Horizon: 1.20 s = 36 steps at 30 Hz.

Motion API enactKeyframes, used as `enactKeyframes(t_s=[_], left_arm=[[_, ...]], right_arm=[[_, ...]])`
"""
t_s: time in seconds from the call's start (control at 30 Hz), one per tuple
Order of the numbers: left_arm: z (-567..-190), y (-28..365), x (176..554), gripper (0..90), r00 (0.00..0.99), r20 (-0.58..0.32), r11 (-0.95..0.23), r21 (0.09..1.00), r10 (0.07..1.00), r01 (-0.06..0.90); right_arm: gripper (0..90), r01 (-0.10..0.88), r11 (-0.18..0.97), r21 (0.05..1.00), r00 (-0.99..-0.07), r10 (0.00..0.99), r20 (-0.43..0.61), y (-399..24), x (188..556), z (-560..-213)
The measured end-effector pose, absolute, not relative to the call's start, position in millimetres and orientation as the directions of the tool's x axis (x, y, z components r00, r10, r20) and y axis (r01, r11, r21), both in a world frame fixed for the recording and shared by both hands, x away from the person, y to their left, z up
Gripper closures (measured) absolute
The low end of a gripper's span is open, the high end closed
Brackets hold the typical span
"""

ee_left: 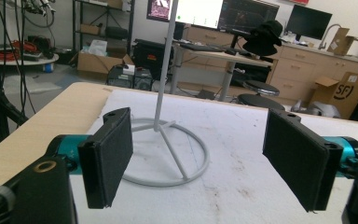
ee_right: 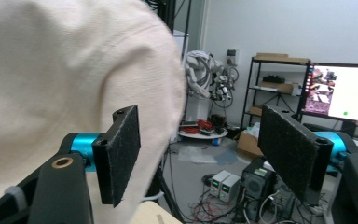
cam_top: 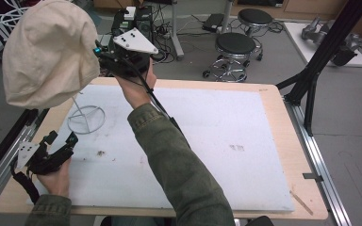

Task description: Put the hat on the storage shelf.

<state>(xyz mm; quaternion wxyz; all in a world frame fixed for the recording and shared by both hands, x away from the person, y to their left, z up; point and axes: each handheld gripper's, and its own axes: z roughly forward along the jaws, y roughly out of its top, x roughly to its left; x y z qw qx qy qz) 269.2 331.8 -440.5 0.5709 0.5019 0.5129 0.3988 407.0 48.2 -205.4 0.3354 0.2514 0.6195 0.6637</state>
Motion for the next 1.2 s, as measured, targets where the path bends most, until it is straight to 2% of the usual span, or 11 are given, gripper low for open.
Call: enactKeyframes(t_s=[0.53, 0.7, 1.2], left_arm=[[-440, 327, 271, 24.3, 0.167, -0.168, 0.160, 0.985, 0.972, 0.057], [-439, 327, 271, 24.3, 0.167, -0.168, 0.161, 0.985, 0.972, 0.058], [-439, 318, 266, 24.0, 0.189, -0.170, 0.162, 0.985, 0.967, 0.057]], right_arm=[[18.2, -0.108, -0.014, 0.994, -0.570, 0.820, -0.050, -13, 407, -210], [11.8, -0.114, -0.010, 0.993, -0.534, 0.844, -0.053, -32, 404, -214], [9.8, -0.080, 0.023, 0.997, -0.435, 0.899, -0.056, -100, 377, -244]])
